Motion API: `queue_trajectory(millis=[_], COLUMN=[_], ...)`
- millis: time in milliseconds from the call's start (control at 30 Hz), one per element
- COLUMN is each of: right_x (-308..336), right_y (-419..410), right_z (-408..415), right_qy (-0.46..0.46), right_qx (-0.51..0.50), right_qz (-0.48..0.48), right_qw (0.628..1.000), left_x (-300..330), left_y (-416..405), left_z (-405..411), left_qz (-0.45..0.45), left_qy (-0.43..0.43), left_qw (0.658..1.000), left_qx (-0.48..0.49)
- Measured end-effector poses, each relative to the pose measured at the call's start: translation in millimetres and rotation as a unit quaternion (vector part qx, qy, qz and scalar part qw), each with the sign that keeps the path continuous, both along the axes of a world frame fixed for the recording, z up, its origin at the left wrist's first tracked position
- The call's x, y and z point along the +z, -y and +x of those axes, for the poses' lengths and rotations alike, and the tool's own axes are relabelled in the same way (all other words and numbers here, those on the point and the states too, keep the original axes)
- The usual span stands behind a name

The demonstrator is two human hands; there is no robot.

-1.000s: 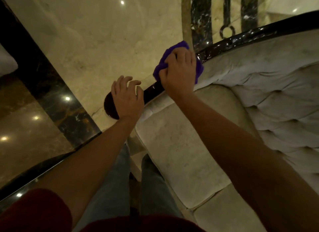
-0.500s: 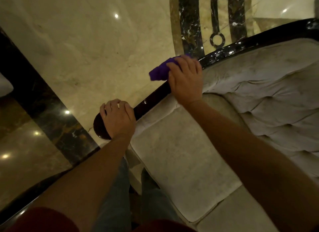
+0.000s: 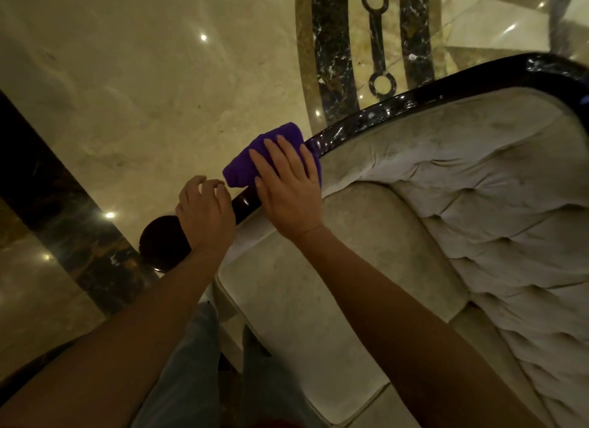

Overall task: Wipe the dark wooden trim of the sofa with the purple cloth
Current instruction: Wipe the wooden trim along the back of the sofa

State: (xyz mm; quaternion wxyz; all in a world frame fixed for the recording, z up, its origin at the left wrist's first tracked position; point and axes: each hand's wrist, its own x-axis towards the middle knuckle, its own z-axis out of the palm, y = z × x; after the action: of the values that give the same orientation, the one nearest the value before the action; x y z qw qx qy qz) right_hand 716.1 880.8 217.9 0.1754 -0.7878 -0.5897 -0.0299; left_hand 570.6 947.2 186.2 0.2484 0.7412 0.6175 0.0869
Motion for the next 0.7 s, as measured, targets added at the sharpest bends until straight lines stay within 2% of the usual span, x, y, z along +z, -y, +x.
queue_trajectory(millis=[67, 133, 267, 367, 467, 533, 633, 700], right_x=[1, 5, 9, 10, 6, 2, -3, -4], right_y=[-1, -8, -13, -12, -15, -13, -4, -2], right_z=[29, 66, 117, 101, 54, 42, 75, 113], right_qy=[-0.002, 0.003, 0.026, 0.007, -0.061, -0.08, -0.051, -0.02], right_qx=[-0.004, -0.061, -0.142, -0.173, -0.154, -0.123, -0.043, -0.037], right_qz=[-0.004, -0.009, -0.056, -0.035, 0.009, 0.023, 0.023, 0.006], right_qw=[1.0, 0.998, 0.988, 0.984, 0.986, 0.989, 0.998, 0.999], left_x=[2, 9, 23, 28, 31, 31, 30, 31], left_y=[2, 2, -9, -12, -10, -6, -4, -5], left_z=[1, 9, 49, 87, 103, 102, 103, 104], left_qz=[-0.009, -0.019, -0.026, -0.049, -0.027, 0.015, 0.036, 0.028], left_qy=[0.03, 0.049, 0.025, -0.014, -0.034, -0.041, -0.037, -0.035], left_qw=[0.999, 0.998, 0.994, 0.992, 0.998, 0.999, 0.998, 0.998], left_qx=[0.007, -0.015, -0.108, -0.118, -0.034, -0.023, -0.031, -0.034])
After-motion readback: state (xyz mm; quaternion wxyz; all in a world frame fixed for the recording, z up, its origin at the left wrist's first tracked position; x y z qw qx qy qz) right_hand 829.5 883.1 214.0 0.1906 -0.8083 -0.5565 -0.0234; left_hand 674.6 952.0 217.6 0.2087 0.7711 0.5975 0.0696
